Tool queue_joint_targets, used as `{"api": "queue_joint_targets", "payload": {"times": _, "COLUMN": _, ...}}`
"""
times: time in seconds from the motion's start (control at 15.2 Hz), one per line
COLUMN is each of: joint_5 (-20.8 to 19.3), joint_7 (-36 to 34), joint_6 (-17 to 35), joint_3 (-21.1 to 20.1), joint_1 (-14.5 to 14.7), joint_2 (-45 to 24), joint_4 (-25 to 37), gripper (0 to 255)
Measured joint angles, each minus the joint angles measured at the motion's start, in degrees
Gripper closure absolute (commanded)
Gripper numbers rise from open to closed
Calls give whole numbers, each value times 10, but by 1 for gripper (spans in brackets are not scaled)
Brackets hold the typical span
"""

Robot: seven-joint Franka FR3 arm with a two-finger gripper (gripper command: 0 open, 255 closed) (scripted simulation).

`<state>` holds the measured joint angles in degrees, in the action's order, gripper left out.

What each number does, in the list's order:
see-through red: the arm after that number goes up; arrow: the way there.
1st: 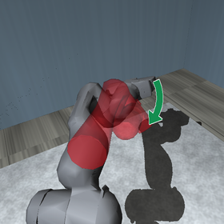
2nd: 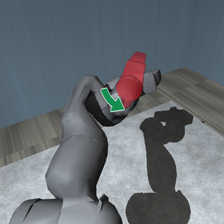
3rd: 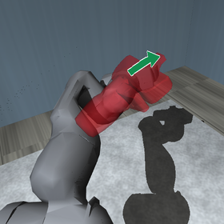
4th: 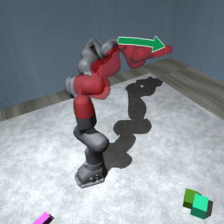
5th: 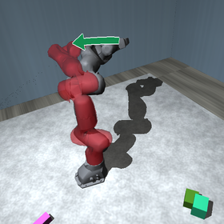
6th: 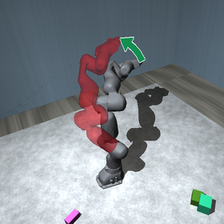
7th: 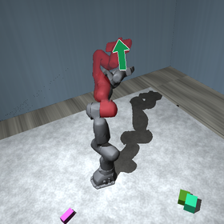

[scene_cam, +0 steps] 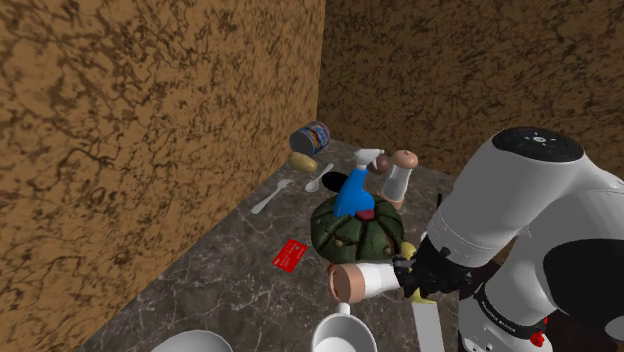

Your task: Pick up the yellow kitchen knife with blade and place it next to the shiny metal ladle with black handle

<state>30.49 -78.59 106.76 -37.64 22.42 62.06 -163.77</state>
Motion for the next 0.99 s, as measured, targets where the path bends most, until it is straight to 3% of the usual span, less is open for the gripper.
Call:
{"api": "queue_joint_targets", "payload": {"times": 0.59, "joint_5": 46, "joint_7": 1, "joint_6": 79, "joint_3": -47, "joint_1": 14, "joint_2": -32, "joint_4": -47, "gripper": 255}}
{"api": "queue_joint_targets", "payload": {"times": 0.99, "joint_5": 51, "joint_7": 1, "joint_6": 89, "joint_3": -52, "joint_1": 14, "joint_2": -37, "joint_4": -51, "gripper": 255}}
